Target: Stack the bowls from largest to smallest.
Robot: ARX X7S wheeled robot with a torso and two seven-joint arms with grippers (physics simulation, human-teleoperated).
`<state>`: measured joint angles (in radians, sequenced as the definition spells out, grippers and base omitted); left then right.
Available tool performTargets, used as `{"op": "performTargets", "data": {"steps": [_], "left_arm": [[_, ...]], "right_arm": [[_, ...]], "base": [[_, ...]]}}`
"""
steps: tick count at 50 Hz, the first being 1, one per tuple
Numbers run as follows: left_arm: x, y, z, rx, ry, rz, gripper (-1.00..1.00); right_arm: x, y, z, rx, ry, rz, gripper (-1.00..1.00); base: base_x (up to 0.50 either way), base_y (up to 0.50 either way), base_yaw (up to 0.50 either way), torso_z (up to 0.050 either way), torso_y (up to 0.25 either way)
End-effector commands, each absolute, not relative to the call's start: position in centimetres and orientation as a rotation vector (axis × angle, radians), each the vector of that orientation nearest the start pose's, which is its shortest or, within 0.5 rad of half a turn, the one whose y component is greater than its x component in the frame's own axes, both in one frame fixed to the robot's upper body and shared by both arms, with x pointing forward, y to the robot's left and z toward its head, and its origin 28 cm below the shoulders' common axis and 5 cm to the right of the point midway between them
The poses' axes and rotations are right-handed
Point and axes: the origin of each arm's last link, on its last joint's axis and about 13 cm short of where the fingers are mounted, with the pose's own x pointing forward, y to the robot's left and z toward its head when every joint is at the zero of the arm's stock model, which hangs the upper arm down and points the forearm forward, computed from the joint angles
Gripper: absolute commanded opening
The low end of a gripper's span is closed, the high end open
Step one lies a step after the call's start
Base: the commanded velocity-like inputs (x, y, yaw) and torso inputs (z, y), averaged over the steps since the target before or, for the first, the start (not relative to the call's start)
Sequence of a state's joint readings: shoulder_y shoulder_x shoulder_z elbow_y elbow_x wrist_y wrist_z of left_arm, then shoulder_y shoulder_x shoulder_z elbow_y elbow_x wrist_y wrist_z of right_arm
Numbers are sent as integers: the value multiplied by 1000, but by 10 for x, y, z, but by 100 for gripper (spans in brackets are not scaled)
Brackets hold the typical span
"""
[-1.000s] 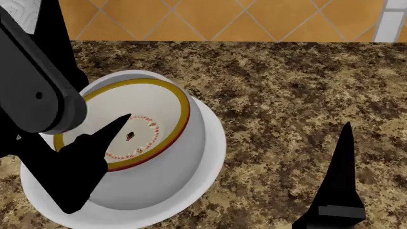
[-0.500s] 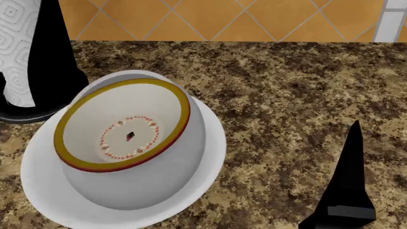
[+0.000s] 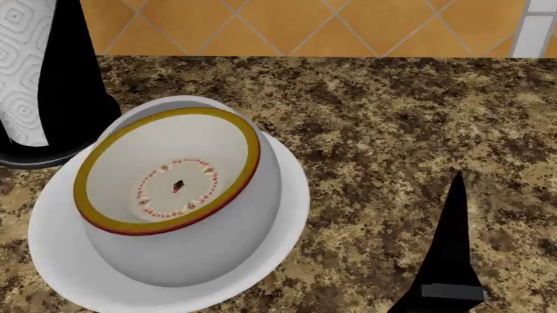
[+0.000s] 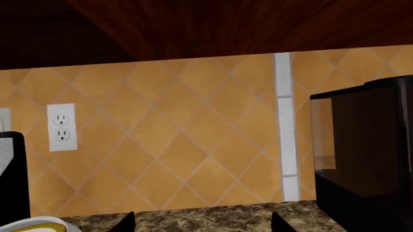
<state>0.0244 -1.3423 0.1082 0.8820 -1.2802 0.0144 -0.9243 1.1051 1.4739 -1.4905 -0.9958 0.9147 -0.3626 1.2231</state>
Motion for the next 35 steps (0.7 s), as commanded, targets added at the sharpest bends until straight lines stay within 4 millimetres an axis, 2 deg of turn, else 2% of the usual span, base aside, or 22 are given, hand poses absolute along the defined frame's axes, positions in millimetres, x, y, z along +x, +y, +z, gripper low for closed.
{"op": "performTargets", "data": {"steps": [1,12,15,19,21,22,23,24,26,27,28,29,31,33,34,35], "left_arm": [[138,280,216,-28,-140,21,100],[136,281,219,-30,-147,25,100],[116,276,235,-45,-159,18,100],[107,289,271,-16,-328,20,100],[95,296,289,-19,-364,31,100],[88,296,271,-165,-211,173,100],[90,286,265,-101,-67,-4,100],[82,284,266,-106,-55,66,100],[71,271,253,10,105,19,100],[65,269,256,67,74,13,100],[59,269,269,52,-19,11,100],[59,269,279,47,-168,16,100],[52,270,299,55,-472,27,100],[49,270,303,55,-524,28,100],[46,270,305,56,-534,24,100],[44,270,306,59,-546,19,100]], "right_arm": [[125,-135,233,62,-375,35,100],[123,-134,235,54,-385,48,100],[118,-140,247,54,-428,8,100],[118,-148,259,20,-512,2,100],[119,-148,268,16,-569,22,100],[119,-149,270,11,-581,25,100],[120,-149,274,6,-600,30,100],[120,-149,278,7,-613,29,100],[121,-149,281,7,-620,25,100],[121,-149,281,7,-623,21,100],[121,-149,283,9,-628,16,100],[121,-149,285,8,-633,13,100],[120,-150,303,15,-663,15,100],[116,-151,320,10,-684,28,100],[104,-153,343,-39,-779,-6,100],[113,-137,332,-10,-582,-17,100]], "base": [[0,0,0,0,0],[0,0,0,0,0],[0,0,0,0,0],[0,0,-1,0,0],[0,0,0,0,0],[0,0,0,0,0],[0,0,0,0,0],[0,0,0,0,0],[0,0,0,0,0],[0,0,0,0,0],[0,0,0,0,0],[0,0,0,0,0],[0,0,0,0,0],[0,0,0,0,0],[0,0,0,0,0],[0,0,0,0,0]]}}
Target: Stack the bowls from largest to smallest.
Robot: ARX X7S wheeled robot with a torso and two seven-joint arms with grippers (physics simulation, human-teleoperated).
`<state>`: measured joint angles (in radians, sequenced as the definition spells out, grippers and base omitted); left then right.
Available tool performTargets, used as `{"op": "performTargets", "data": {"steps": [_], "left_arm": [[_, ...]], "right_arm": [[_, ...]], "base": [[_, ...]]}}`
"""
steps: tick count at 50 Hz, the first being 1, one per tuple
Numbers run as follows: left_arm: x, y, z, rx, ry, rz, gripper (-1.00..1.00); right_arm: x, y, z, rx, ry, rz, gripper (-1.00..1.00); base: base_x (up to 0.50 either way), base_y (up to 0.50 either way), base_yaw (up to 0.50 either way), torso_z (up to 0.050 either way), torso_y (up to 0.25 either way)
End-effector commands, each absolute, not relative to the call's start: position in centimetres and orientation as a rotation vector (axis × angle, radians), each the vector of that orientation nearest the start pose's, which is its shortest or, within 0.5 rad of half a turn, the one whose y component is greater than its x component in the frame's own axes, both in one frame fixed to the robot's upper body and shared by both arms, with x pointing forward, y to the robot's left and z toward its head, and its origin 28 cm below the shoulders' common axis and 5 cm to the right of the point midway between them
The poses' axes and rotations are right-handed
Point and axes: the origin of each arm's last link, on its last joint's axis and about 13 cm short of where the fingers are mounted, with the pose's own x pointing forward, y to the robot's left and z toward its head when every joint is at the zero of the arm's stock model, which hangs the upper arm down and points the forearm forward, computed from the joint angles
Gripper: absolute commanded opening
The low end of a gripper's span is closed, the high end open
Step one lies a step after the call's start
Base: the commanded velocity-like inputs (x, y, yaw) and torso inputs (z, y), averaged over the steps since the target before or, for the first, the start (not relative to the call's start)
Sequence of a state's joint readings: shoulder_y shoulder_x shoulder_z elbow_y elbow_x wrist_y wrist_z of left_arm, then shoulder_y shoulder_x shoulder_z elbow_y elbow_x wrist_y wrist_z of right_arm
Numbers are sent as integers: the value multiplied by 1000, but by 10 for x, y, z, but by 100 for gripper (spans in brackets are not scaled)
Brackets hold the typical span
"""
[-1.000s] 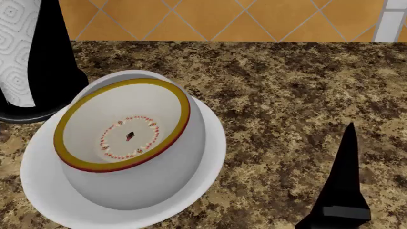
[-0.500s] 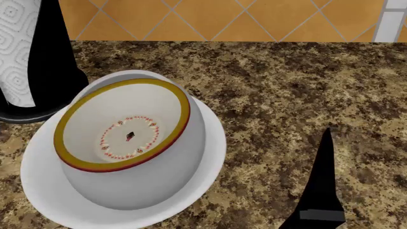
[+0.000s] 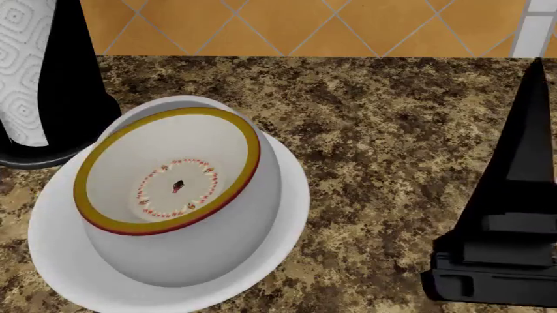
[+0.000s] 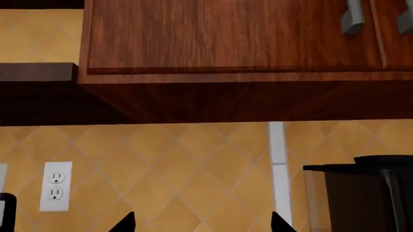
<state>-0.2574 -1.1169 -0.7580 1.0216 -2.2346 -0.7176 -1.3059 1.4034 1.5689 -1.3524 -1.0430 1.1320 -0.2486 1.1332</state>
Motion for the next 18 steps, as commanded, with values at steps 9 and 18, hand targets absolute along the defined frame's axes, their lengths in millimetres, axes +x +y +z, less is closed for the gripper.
{"op": "performTargets", "data": {"steps": [9,18], "left_arm": [[25,267,319,65,-655,-20,100],[27,268,317,48,-688,-22,100]], "right_arm": [[65,-146,309,-108,-531,168,100],[63,-154,308,13,-759,52,100]], "base": [[0,0,0,0,0],[0,0,0,0,0]]}}
